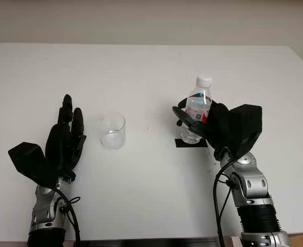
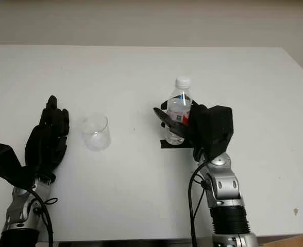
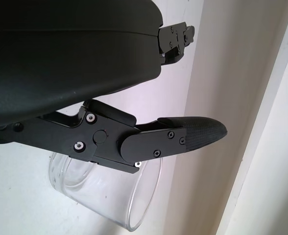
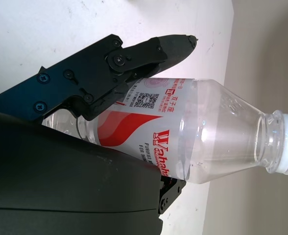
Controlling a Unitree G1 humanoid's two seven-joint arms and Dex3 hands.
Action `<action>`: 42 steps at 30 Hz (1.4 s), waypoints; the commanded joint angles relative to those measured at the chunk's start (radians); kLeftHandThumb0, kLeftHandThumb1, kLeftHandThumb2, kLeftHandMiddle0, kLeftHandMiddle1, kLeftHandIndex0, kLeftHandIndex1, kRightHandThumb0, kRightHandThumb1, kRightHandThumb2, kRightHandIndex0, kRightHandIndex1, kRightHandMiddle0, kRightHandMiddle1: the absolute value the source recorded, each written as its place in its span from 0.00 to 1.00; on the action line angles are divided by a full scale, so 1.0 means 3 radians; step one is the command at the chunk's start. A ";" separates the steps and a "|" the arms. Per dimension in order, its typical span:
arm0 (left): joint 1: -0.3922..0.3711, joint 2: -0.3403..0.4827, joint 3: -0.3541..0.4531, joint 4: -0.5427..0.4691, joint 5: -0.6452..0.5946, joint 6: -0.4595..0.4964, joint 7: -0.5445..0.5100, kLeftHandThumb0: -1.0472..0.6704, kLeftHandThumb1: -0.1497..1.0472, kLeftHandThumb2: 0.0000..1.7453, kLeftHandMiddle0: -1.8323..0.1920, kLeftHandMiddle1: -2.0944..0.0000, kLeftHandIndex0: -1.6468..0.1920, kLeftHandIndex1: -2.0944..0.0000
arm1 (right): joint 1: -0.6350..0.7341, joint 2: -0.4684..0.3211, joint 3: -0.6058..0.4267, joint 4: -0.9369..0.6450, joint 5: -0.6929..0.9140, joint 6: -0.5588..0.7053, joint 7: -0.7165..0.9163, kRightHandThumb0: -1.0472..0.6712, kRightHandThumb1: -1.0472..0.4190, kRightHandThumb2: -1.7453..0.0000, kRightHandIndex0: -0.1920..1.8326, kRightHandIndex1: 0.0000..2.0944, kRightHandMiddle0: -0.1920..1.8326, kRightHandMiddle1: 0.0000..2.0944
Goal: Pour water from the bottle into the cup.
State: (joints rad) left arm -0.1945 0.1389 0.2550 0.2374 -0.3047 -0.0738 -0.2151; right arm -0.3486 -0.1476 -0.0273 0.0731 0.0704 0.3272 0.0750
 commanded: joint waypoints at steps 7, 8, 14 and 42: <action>0.0043 0.0027 0.0031 0.0004 -0.0001 0.0016 -0.0016 0.19 1.00 0.29 0.99 0.97 0.99 0.97 | 0.0004 0.0014 -0.0012 0.0034 -0.0003 -0.0085 0.0076 0.37 0.00 0.78 0.83 1.00 0.65 1.00; 0.0041 0.0028 0.0034 0.0003 -0.0003 0.0018 -0.0017 0.19 1.00 0.29 0.99 0.97 0.99 0.97 | 0.0011 0.0016 -0.0014 0.0029 -0.0003 -0.0089 0.0079 0.38 0.00 0.79 0.82 1.00 0.64 1.00; 0.0044 0.0050 0.0042 -0.0015 -0.0007 0.0036 -0.0034 0.20 1.00 0.29 0.99 0.97 0.99 0.98 | 0.0090 0.0056 -0.0028 -0.0011 0.0019 -0.0226 0.0091 0.35 0.00 0.88 0.73 1.00 0.54 1.00; 0.0020 0.0138 0.0071 -0.0044 -0.0050 0.0107 -0.0086 0.20 1.00 0.29 0.99 0.97 0.99 0.98 | 0.0529 -0.0082 0.0036 -0.0234 -0.0163 -0.0322 0.0296 0.19 0.11 0.97 0.06 0.10 0.08 0.13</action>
State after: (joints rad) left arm -0.1939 0.1746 0.2733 0.2346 -0.3177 -0.0452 -0.2367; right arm -0.1954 -0.1599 -0.0173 0.0271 0.0182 0.2272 0.1564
